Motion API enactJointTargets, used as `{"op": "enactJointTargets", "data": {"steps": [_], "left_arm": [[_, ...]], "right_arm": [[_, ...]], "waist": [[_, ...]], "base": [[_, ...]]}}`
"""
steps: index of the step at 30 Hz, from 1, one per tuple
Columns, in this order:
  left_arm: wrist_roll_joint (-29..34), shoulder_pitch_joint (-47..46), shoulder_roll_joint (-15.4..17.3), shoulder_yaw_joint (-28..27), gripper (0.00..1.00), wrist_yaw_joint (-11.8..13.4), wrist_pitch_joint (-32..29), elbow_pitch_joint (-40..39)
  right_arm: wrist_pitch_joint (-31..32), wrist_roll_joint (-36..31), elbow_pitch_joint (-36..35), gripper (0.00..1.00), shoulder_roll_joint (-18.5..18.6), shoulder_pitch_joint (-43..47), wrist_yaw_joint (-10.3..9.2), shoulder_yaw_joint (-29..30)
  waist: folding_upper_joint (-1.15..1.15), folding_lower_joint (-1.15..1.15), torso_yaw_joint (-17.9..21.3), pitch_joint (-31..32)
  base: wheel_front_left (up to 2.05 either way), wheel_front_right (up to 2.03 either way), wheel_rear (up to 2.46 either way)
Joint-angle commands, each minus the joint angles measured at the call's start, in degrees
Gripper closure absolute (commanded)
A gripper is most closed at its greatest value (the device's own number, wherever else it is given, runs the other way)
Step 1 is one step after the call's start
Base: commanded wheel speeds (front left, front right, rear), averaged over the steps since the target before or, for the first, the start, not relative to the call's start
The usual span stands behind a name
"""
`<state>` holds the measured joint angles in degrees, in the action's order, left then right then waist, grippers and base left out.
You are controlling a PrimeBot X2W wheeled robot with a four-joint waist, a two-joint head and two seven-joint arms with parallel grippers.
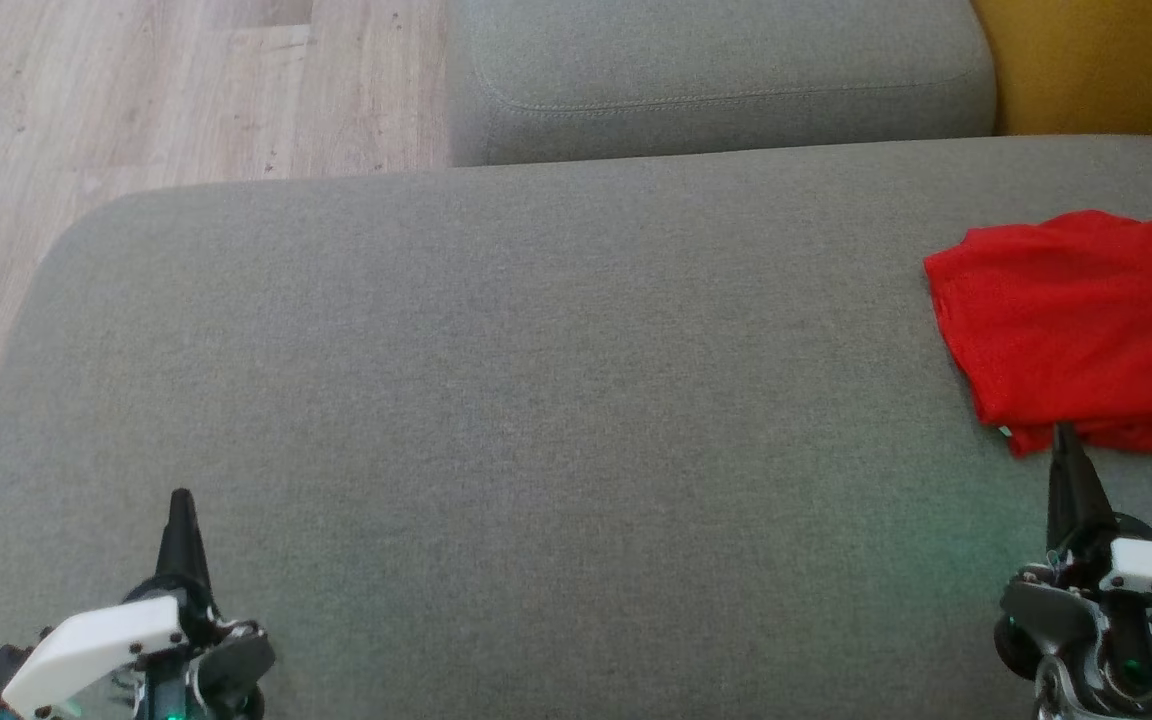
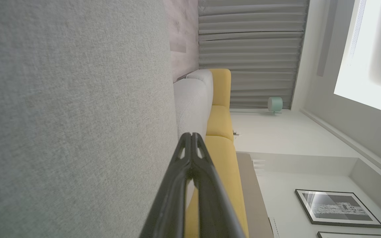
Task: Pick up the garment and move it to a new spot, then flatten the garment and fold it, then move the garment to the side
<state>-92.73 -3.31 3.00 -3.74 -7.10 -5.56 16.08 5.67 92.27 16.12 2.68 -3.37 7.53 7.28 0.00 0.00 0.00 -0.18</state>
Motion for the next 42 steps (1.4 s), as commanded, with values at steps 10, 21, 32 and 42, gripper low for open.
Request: {"op": "enactJointTargets", "data": {"steps": [10,21,32,42], "left_arm": [[0.1,-2.8,0.3,-2.2,1.00,-0.4,-0.4,-2.0],[0.2,-2.8,0.3,-2.3,1.00,-0.4,-0.5,-2.0],[0.2,-2.8,0.2,-2.4,1.00,-0.4,-0.6,-2.0],[0.3,-2.9,0.2,-2.4,1.00,-0.4,-0.6,-2.0]], "right_arm": [[0.5,0.2,-2.1,1.00,0.5,-2.8,-0.04,-1.1],[0.6,0.1,-2.1,1.00,0.5,-2.8,-0.04,-1.1],[0.6,0.1,-2.1,1.00,0.4,-2.8,-0.04,-1.0],[0.7,0.1,-2.1,1.00,0.4,-2.8,-0.04,-1.0]], "waist": [[0.00,0.00,0.0,0.0],[0.00,0.00,0.0,0.0],[0.00,0.00,0.0,0.0],[0.00,0.00,0.0,0.0]], "base": [[0.00,0.00,0.00],[0.00,0.00,0.00],[0.00,0.00,0.00],[0.00,0.00,0.00]]}}
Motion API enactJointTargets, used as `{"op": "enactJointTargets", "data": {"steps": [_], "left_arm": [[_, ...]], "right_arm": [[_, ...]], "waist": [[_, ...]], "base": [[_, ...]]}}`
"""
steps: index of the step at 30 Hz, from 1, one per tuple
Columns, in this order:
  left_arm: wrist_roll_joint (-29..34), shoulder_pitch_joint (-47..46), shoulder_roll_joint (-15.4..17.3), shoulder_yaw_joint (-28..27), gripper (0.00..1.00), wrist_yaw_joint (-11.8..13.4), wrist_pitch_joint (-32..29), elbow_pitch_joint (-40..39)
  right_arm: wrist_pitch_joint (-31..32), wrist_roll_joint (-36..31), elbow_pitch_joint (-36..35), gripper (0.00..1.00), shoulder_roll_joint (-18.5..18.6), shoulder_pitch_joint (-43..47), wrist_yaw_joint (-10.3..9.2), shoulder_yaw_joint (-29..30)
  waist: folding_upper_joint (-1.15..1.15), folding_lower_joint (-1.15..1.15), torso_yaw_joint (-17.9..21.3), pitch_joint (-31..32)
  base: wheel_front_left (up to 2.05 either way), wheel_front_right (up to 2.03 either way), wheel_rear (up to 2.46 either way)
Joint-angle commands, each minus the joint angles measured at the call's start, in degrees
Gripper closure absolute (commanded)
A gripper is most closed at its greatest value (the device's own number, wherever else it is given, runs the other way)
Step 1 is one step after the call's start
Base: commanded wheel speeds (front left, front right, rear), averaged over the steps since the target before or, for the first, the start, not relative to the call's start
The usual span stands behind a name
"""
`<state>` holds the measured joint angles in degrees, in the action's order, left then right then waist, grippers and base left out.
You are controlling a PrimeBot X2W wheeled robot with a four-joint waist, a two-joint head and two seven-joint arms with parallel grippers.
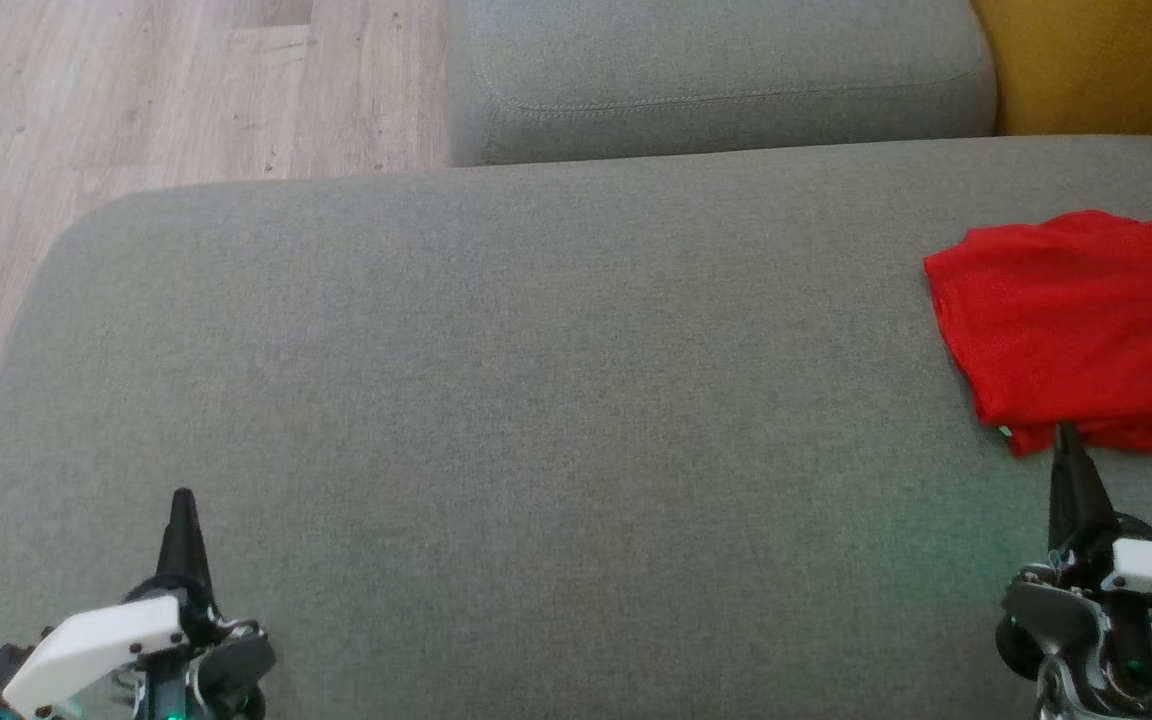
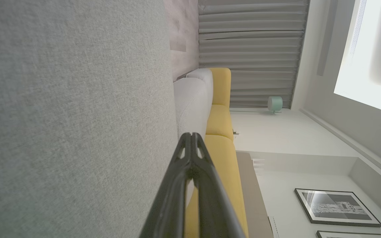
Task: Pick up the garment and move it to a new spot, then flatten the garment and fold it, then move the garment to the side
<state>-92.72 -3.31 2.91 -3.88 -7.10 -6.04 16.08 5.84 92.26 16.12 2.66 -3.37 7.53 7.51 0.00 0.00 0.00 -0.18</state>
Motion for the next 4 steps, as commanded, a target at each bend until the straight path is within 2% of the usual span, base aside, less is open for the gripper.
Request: {"op": "enactJointTargets", "data": {"steps": [1,4], "left_arm": [[0.3,-2.9,0.2,-2.3,1.00,-0.4,-0.2,-2.0],[0.3,-2.9,0.2,-2.3,1.00,-0.4,-0.2,-2.0]], "right_arm": [[0.5,0.1,-2.1,1.00,0.4,-2.8,-0.04,-1.2],[0.5,0.1,-2.1,1.00,0.4,-2.8,-0.04,-1.2]], "waist": [[0.00,0.00,0.0,0.0],[0.00,0.00,0.0,0.0]], "base": [[0.00,0.00,0.00],[0.00,0.00,0.00]]}}
